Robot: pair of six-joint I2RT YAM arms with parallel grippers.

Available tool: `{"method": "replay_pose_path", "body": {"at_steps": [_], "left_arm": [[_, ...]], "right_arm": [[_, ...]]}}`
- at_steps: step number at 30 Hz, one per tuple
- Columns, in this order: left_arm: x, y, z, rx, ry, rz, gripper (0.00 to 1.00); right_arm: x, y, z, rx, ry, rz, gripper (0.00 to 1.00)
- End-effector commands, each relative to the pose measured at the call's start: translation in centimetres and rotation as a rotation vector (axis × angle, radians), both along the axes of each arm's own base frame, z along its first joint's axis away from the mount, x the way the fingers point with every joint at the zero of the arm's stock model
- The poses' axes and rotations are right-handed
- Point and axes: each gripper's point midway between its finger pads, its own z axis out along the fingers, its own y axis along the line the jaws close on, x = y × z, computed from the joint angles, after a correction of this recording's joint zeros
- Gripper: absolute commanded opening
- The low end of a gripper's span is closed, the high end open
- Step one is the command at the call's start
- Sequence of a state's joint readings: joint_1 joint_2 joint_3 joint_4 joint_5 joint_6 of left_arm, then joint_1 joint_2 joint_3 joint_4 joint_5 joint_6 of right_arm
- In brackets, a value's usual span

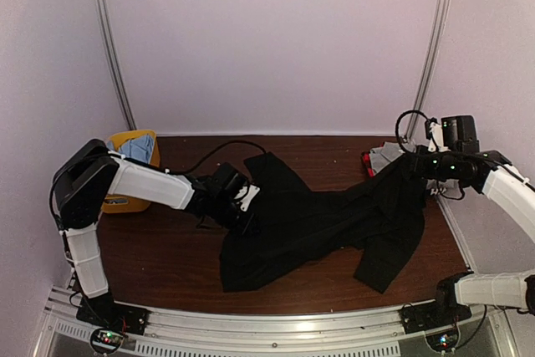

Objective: Fold and stack the long sleeve shirts
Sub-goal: Pick up the shirt from the center of the board.

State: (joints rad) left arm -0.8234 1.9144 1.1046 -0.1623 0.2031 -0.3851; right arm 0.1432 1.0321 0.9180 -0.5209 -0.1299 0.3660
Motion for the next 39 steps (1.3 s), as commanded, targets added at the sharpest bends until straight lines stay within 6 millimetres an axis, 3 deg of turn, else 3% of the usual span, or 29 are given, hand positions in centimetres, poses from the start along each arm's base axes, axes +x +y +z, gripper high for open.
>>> {"method": "replay_pose_path", "body": {"at_steps": [1, 10, 16, 22, 24, 30, 37, 39], "left_arm": [[1.5, -1.1, 1.7, -0.051, -0.044, 0.008, 0.26], [2.3, -0.9, 4.4, -0.063, -0.093, 0.016, 0.05], [2.3, -0.9, 6.7, -0.074, -0.118, 0.000, 0.01], [2.5, -0.9, 7.6, -0.082, -0.137, -0.010, 0.12], [2.7, -0.9, 7.3, -0.077, -0.140, -0.004, 0.20], [3.7, -0.8, 5.4, -0.032, -0.148, 0.012, 0.29], [4.4, -0.5, 3.9, 0.019, -0.158, 0.023, 0.30], [4.4, -0.5, 4.0, 0.020, -0.163, 0.022, 0.26]], "right_arm": [[-0.1, -0.1, 0.1, 0.001, -0.013, 0.001, 0.00], [0.0, 0.1, -0.2, 0.009, -0.008, 0.011, 0.00], [0.1, 0.0, 0.0, 0.003, -0.007, 0.010, 0.00], [0.1, 0.1, -0.1, 0.005, -0.005, 0.014, 0.00], [0.1, 0.2, 0.0, 0.006, -0.005, 0.015, 0.00], [0.0, 0.1, 0.2, 0.003, -0.009, 0.012, 0.00], [-0.1, 0.1, -0.2, 0.003, -0.003, 0.013, 0.00], [-0.1, 0.1, -0.2, 0.006, -0.002, 0.015, 0.00]]}}
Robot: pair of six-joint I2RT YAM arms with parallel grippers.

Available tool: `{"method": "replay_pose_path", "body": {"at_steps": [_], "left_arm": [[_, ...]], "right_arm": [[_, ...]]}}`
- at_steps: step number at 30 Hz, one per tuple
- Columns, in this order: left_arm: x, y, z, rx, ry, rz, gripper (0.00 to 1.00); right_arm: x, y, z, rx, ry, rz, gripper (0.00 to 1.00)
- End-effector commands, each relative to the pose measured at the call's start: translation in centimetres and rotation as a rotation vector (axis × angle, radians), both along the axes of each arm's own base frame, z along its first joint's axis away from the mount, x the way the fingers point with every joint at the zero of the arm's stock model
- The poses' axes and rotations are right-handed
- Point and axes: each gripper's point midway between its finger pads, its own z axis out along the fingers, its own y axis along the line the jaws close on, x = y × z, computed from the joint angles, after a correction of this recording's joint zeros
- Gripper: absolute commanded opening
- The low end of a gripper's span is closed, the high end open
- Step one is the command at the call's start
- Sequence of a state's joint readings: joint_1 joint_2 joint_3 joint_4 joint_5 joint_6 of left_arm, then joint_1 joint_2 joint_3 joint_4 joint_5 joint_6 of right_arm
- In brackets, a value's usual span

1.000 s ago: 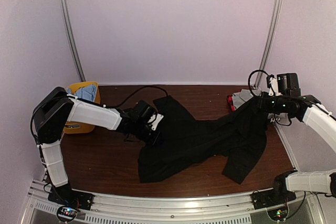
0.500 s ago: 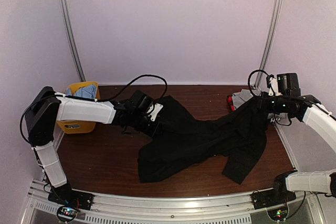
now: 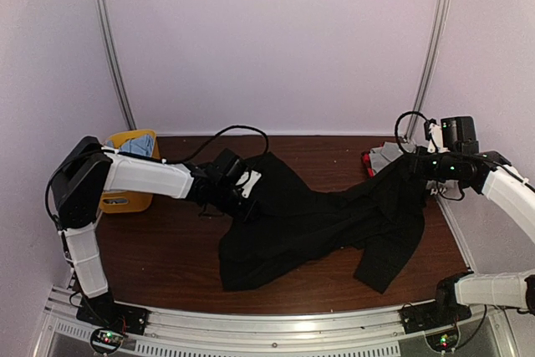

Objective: Fold and stack the long sleeve shirts
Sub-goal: Pick up the shirt from the center of the board.

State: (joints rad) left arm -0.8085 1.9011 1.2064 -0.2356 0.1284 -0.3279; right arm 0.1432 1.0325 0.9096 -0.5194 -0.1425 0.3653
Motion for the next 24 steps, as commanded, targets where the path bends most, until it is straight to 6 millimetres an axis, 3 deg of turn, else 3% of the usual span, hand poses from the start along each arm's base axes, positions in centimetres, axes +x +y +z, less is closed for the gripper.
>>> {"method": "replay_pose_path", "body": {"at_steps": [1, 7, 13, 19, 24], "left_arm": [[1.5, -0.4, 0.9, -0.008, -0.058, 0.008, 0.22], [1.3, -0.2, 2.8, -0.027, -0.079, -0.001, 0.01], [1.6, 0.6, 9.0, -0.097, -0.163, 0.005, 0.00], [3.6, 3.9, 16.2, -0.227, -0.217, 0.060, 0.00], [8.8, 9.3, 24.8, -0.294, -0.360, 0.205, 0.00]], "right_arm": [[0.0, -0.1, 0.1, 0.001, -0.010, 0.006, 0.00], [-0.1, -0.1, -0.2, 0.000, -0.004, 0.007, 0.00], [-0.1, -0.2, 0.9, -0.020, -0.031, 0.016, 0.00], [0.1, 0.6, 6.9, -0.023, -0.169, 0.079, 0.00], [0.9, 2.1, 15.8, 0.031, -0.356, 0.148, 0.00]]}}
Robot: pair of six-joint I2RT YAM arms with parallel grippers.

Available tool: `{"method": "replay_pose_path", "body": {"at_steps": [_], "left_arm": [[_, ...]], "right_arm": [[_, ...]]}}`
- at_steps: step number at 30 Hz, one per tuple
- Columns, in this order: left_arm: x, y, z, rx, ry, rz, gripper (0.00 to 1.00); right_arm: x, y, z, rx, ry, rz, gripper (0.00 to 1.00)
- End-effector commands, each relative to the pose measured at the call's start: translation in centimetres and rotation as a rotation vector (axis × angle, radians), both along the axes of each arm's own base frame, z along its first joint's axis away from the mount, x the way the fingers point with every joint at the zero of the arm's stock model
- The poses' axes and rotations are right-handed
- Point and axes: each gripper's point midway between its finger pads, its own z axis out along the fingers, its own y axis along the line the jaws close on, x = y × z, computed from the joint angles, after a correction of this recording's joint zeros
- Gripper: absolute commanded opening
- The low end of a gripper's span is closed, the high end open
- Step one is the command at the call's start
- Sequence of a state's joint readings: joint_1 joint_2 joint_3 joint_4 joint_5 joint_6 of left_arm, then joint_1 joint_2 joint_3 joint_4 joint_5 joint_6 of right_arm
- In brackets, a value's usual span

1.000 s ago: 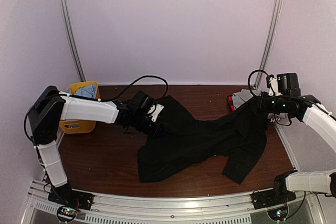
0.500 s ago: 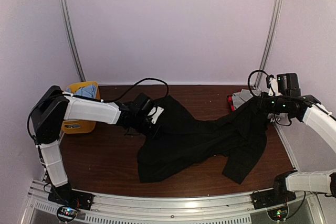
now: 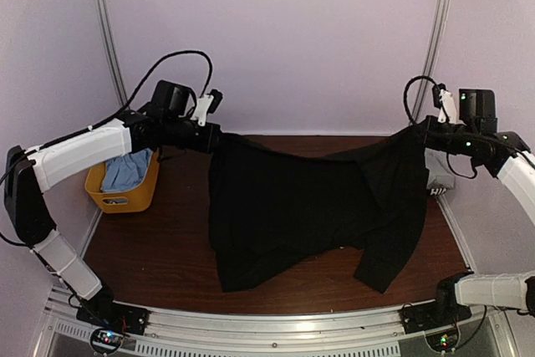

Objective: Fold and stack the long sleeve shirts
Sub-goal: Pick up the shirt from the center of the board, then flatten out the crumpled shirt at the center of the board.

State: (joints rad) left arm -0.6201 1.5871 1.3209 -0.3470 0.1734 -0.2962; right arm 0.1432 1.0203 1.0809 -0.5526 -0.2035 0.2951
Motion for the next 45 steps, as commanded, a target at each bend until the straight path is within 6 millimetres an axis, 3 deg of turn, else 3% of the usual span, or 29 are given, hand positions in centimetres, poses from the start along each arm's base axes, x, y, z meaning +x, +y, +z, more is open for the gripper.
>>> {"method": "replay_pose_path", "body": {"at_steps": [1, 4, 5, 6, 11, 16, 24, 31, 37, 41, 45], "left_arm": [[4.1, 4.1, 9.7, -0.099, -0.152, 0.098, 0.00], [4.9, 5.5, 17.6, -0.159, -0.283, 0.130, 0.00], [4.9, 5.7, 18.7, -0.158, -0.303, 0.134, 0.00], [4.5, 5.9, 21.1, -0.174, -0.344, 0.131, 0.00], [1.7, 7.3, 26.7, -0.197, -0.437, 0.124, 0.00], [-4.0, 9.5, 31.6, -0.272, -0.524, 0.096, 0.00], [-12.6, 12.8, 35.2, -0.393, -0.583, 0.059, 0.00], [-20.0, 15.1, 37.8, -0.516, -0.634, -0.007, 0.00], [-23.8, 17.1, 39.1, -0.571, -0.672, -0.005, 0.00], [-23.6, 17.6, 39.1, -0.567, -0.673, 0.030, 0.00], [-19.9, 18.1, 38.0, -0.493, -0.653, 0.160, 0.00]], "right_arm": [[0.6, 1.3, 10.3, 0.058, -0.234, 0.072, 0.00], [0.4, 2.5, 16.1, 0.118, -0.337, 0.137, 0.00], [0.5, 3.0, 16.7, 0.134, -0.337, 0.164, 0.00], [0.2, 3.4, 18.4, 0.149, -0.361, 0.190, 0.00], [-2.1, 5.0, 21.6, 0.189, -0.389, 0.298, 0.00], [-7.0, 6.6, 24.8, 0.243, -0.416, 0.443, 0.00], [-16.7, 7.4, 31.4, 0.358, -0.559, 0.606, 0.00], [-24.4, 8.2, 35.4, 0.481, -0.655, 0.781, 0.00], [-30.2, 8.2, 38.1, 0.550, -0.733, 0.907, 0.00], [-30.0, 8.1, 38.3, 0.553, -0.733, 0.891, 0.00], [-24.4, 7.4, 36.4, 0.490, -0.671, 0.714, 0.00]]}}
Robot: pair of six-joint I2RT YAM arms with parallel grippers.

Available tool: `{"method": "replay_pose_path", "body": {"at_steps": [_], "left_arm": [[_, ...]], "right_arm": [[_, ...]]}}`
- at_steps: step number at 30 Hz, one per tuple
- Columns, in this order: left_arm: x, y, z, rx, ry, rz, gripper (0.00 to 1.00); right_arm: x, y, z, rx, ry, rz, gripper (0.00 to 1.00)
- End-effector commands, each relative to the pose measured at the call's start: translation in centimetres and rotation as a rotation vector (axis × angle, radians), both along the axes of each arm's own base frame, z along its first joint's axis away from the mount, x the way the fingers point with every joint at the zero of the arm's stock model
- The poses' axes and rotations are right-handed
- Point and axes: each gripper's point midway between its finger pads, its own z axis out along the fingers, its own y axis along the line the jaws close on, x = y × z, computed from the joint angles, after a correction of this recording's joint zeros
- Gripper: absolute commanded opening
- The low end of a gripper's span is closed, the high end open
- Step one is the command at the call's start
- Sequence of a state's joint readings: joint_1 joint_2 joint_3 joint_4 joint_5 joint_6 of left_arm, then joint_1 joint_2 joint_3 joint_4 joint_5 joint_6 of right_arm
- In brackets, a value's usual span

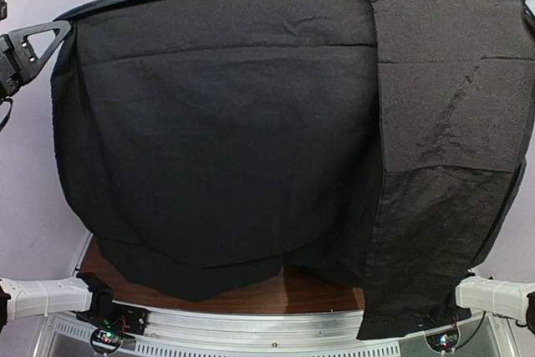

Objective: Fold and stack the long sleeve shirts
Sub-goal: Flatten out the crumpled shirt at the center of the board.

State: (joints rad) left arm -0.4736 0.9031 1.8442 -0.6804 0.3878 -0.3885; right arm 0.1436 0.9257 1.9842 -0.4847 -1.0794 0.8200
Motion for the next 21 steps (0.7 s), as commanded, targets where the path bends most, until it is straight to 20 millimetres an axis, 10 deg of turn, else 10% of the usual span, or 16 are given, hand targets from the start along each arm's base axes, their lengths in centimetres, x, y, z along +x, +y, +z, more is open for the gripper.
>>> {"method": "replay_pose_path", "body": {"at_steps": [1, 8, 14, 21], "left_arm": [[5.8, 2.1, -0.9, -0.001, 0.079, 0.270, 0.00], [19.4, 1.3, -9.4, 0.192, 0.260, 0.586, 0.00], [31.7, 0.6, -25.0, 0.328, 0.512, 0.670, 0.00], [40.0, -1.0, -40.6, 0.466, 0.692, 0.678, 0.00]], "right_arm": [[5.7, -1.7, -0.9, -0.005, 0.047, -0.248, 0.00], [22.2, -4.6, -12.7, -0.185, 0.334, -0.628, 0.00], [34.2, -3.5, -26.4, -0.314, 0.518, -0.653, 0.00], [43.8, -1.5, -42.1, -0.435, 0.684, -0.583, 0.00]]}}
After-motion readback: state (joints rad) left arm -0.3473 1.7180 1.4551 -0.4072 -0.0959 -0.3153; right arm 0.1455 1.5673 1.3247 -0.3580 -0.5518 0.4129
